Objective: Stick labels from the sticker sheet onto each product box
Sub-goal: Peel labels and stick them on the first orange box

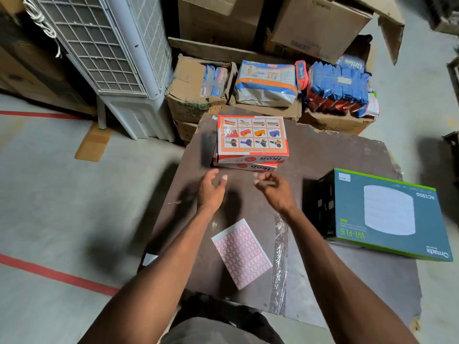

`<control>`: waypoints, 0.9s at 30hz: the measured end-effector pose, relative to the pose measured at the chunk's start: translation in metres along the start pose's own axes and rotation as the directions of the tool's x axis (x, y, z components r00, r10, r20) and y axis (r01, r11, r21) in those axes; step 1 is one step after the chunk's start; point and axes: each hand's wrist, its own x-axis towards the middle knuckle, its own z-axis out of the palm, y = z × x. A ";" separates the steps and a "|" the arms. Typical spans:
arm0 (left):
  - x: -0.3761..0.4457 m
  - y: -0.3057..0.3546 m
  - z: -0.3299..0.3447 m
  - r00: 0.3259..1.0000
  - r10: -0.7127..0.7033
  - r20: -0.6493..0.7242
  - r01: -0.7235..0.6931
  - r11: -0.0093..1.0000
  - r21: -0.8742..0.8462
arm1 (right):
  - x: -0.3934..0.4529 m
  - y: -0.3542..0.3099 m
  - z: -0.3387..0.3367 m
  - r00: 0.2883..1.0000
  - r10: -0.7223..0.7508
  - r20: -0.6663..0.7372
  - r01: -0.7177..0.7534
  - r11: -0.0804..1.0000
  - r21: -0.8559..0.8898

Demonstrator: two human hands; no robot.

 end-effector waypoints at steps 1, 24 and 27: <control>0.012 0.010 0.002 0.999 0.043 -0.028 -0.042 0.999 0.021 | 0.014 -0.007 -0.003 0.999 -0.039 -0.003 0.039 0.999 -0.032; 0.080 0.048 0.045 0.992 0.115 0.046 -0.124 0.944 0.306 | 0.137 -0.012 -0.017 0.935 -0.349 0.055 0.307 0.726 -0.615; 0.070 0.047 0.046 0.990 0.143 -0.012 -0.131 0.938 0.322 | 0.127 -0.004 -0.018 0.920 -0.388 0.053 0.342 0.732 -0.589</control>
